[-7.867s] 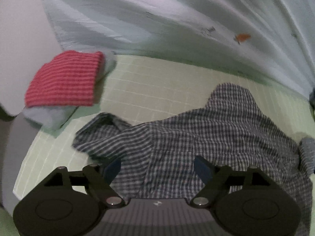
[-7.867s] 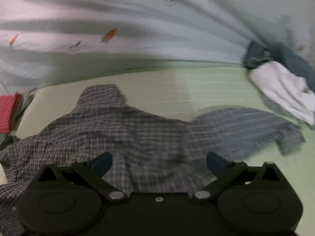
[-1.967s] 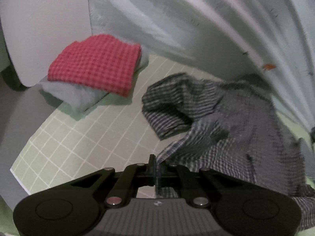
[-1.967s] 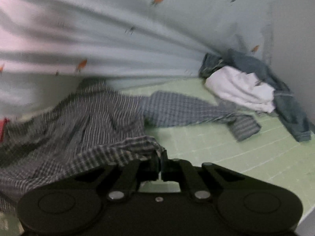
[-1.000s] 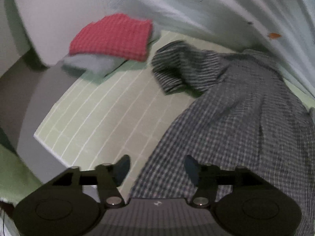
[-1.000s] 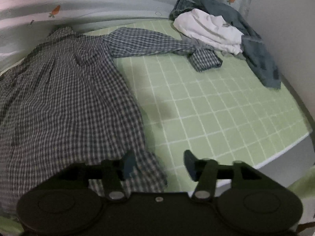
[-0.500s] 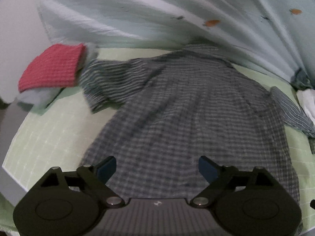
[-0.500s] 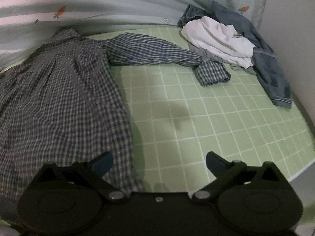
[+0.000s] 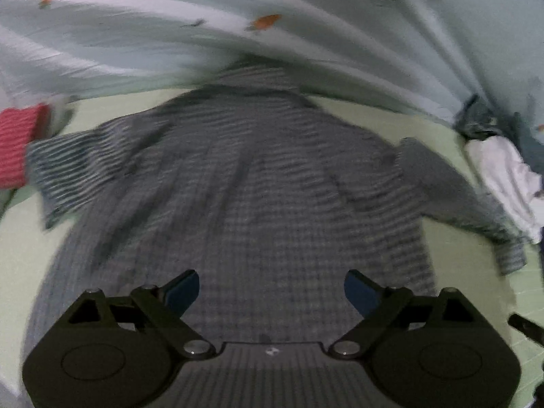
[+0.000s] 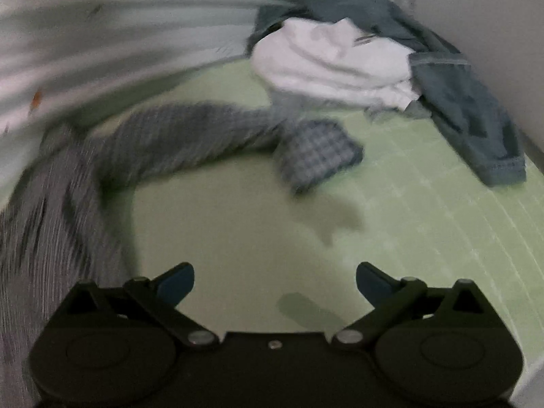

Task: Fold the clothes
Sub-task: 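Open both grippers and release the shirt flat on the mat, then grasp the sleeve cuff with the right gripper and stretch it out straight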

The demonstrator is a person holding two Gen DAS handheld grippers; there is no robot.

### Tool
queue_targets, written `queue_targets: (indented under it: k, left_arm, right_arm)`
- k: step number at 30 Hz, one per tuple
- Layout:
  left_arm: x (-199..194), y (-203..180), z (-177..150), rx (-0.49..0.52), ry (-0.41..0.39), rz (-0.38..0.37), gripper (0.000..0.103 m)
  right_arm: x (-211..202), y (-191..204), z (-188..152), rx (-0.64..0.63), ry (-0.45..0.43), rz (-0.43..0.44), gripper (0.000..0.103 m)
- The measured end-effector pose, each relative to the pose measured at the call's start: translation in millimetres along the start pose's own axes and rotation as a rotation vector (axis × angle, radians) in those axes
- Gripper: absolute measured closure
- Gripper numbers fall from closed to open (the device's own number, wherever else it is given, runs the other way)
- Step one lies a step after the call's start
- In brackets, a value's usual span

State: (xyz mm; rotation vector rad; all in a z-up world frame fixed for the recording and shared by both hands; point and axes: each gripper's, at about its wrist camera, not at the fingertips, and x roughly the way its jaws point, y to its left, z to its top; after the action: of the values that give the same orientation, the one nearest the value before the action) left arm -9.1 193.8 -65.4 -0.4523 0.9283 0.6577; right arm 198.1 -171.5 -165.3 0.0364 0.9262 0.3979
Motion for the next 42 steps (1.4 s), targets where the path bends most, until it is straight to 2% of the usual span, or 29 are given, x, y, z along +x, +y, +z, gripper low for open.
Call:
queue_targets:
  k: [2,7,9,11,13,16,18,19,21,24,27,29,30,33,36,37,39,40,42]
  left_arm:
    - [11.6,-18.2,13.5,0.019,0.003,-0.030,0.011]
    - [32.8,-59.1,36.4,0.091,0.000,-0.020,0.009]
    - [39.7,-71.9,39.2,0.129,0.015,-0.010,0.009]
    - [43.9,-80.2,40.3,0.157,0.026,-0.003,0.009]
    - [46.3,-84.1,37.7,0.180,0.044,0.002,0.009]
    - [46.7,-83.2,33.5,0.187,0.061,0.006,0.009]
    - [48.1,-80.4,35.0,0.169,0.064,-0.007,0.009]
    - [47.8,-80.0,35.9,0.162,0.064,-0.010,0.009]
    - [46.4,-79.2,37.4,0.152,0.062,-0.016,0.009]
    - [38.6,-80.8,36.4,0.170,0.033,-0.026,0.009]
    - [31.7,-80.7,33.5,0.181,0.012,-0.029,0.009]
    - [28.8,-78.4,31.8,0.177,0.005,-0.028,0.009]
    - [27.8,-77.0,31.1,0.173,0.002,-0.027,0.009]
    - [27.1,-74.0,29.5,0.163,-0.001,-0.024,0.009]
    - [25.1,-75.6,29.3,0.170,-0.008,-0.027,0.009]
    - [24.4,-76.5,28.9,0.175,-0.010,-0.028,0.009]
    - [24.6,-78.6,27.5,0.184,-0.010,-0.024,0.009]
    - [25.6,-79.3,27.4,0.185,-0.008,-0.023,0.009]
    - [27.4,-80.9,27.3,0.186,0.000,-0.023,0.009]
  right_arm:
    - [14.9,-17.5,25.3,0.059,-0.025,-0.007,0.000]
    - [63.0,-55.0,71.6,0.166,-0.031,-0.002,0.002]
    - [82.1,-63.5,81.7,0.145,-0.012,-0.002,0.009]
    - [98.3,-66.4,87.2,0.112,0.026,-0.001,0.022]
    - [107.7,-64.4,92.0,0.048,0.030,-0.004,0.026]
    - [112.3,-50.3,93.9,-0.099,0.042,-0.004,0.044]
    - [113.4,-39.8,93.8,-0.191,0.049,0.003,0.066]
    - [112.3,-35.1,93.4,-0.219,0.052,0.006,0.071]
    - [109.5,-26.5,93.8,-0.290,0.049,-0.015,0.094]
    - [93.7,-4.8,88.8,-0.546,-0.066,-0.223,0.095]
    - [69.8,15.5,73.8,-0.823,-0.276,-0.505,0.095]
    - [59.0,19.8,60.9,-0.950,-0.384,-0.661,0.095]
    - [58.3,19.6,52.1,-1.001,-0.402,-0.719,0.095]
    - [68.0,12.2,23.9,-1.069,-0.318,-0.760,0.088]
    - [78.6,1.3,-5.1,-1.053,-0.157,-0.697,0.082]
    - [78.7,-0.3,-11.9,-1.037,-0.128,-0.682,0.080]
    - [75.6,-2.5,-21.8,-0.997,-0.089,-0.653,0.066]
    - [72.7,-3.1,-24.7,-0.970,-0.077,-0.638,0.062]
    - [62.9,-6.0,-20.5,-0.858,-0.074,-0.598,0.055]
